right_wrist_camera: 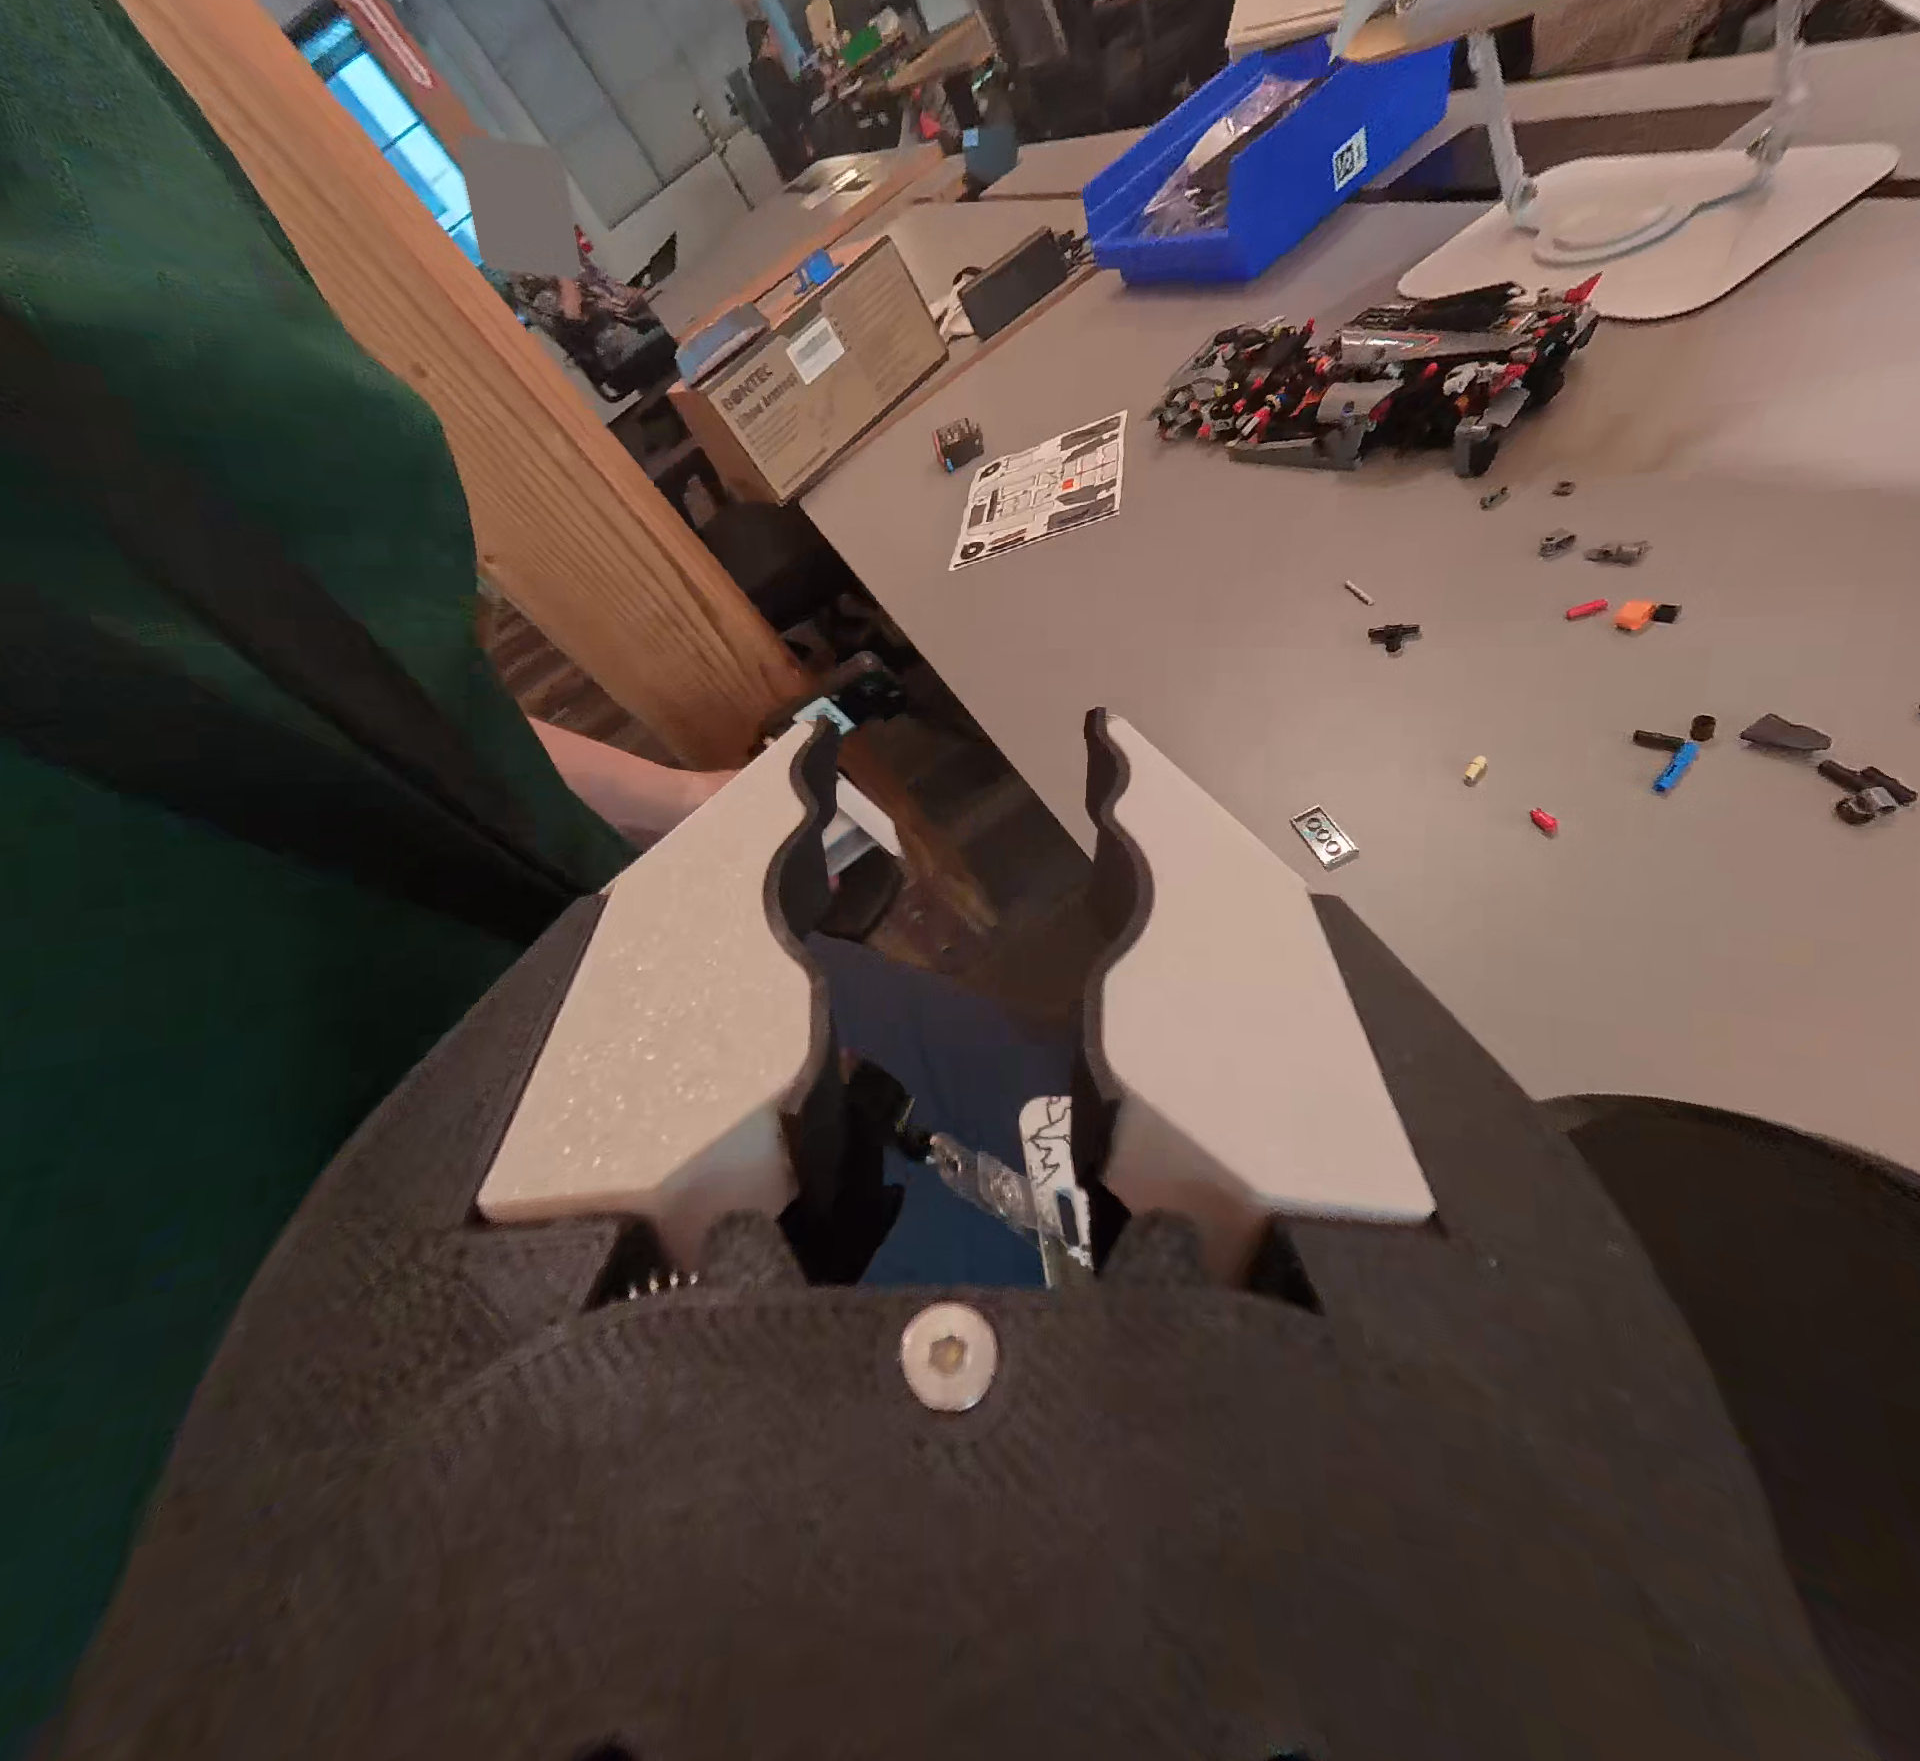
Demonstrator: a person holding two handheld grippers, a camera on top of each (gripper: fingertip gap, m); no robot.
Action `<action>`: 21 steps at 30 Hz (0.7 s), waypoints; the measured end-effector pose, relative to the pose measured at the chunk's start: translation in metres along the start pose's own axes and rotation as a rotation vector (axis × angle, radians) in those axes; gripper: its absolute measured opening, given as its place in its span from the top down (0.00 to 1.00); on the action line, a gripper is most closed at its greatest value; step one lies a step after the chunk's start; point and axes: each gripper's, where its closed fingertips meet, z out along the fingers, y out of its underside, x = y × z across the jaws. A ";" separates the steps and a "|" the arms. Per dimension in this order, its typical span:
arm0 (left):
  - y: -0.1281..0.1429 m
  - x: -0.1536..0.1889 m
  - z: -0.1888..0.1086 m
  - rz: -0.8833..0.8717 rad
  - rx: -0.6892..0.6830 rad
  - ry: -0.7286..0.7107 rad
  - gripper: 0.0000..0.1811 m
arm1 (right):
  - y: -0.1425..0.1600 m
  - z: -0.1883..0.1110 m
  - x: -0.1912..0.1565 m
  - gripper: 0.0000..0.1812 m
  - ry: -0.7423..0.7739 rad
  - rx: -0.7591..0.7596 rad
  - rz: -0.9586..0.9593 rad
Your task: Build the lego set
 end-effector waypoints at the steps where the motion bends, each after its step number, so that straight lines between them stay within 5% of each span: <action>1: 0.002 0.001 -0.012 0.013 0.007 0.009 1.00 | 0.010 0.006 -0.004 0.74 0.019 0.014 -0.027; 9: 0.055 -0.009 -0.107 0.136 0.017 0.037 1.00 | 0.140 0.093 -0.054 0.67 0.110 0.055 -0.174; 13: 0.093 0.041 -0.136 0.193 -0.171 0.378 1.00 | 0.186 0.144 -0.106 0.65 0.088 0.091 -0.145; 17: 0.101 0.071 -0.140 0.499 -0.244 0.432 1.00 | 0.209 0.168 -0.164 0.66 0.031 0.074 -0.132; 21: 0.108 0.091 -0.139 0.686 -0.218 0.409 1.00 | 0.234 0.161 -0.185 0.67 0.070 0.028 -0.190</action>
